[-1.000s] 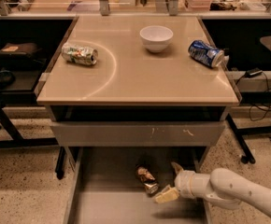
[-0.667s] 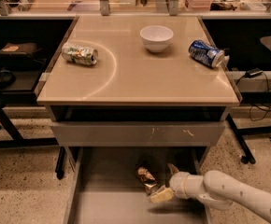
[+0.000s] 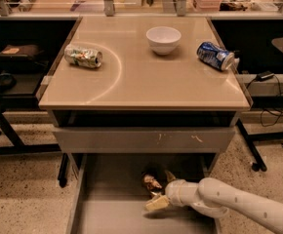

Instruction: Pick orange can from middle drawer and place on counter

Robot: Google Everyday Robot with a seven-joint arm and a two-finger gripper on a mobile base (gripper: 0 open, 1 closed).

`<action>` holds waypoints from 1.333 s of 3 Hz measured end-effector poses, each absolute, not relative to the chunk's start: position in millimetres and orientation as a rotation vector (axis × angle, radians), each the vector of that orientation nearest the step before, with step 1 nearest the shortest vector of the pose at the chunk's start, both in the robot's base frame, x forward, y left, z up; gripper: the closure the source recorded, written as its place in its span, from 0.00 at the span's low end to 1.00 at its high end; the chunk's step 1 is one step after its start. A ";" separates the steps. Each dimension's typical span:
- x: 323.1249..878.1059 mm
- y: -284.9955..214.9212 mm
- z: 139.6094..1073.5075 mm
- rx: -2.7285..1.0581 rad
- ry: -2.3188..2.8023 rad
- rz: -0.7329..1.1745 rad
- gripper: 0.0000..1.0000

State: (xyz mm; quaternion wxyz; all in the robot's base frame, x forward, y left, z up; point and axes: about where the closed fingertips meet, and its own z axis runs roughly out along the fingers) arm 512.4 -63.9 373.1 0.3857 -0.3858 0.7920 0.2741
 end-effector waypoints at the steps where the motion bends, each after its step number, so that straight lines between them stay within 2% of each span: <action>1: 516.8 -38.7 377.4 -1.019 2.003 0.666 0.00; 2: 517.8 -38.6 376.6 -1.017 2.005 0.660 0.18; 4: 517.7 -38.5 376.6 -1.017 2.005 0.660 0.66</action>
Offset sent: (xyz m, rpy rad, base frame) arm 0.0037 0.0213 0.0037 -0.0213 -0.0210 0.0144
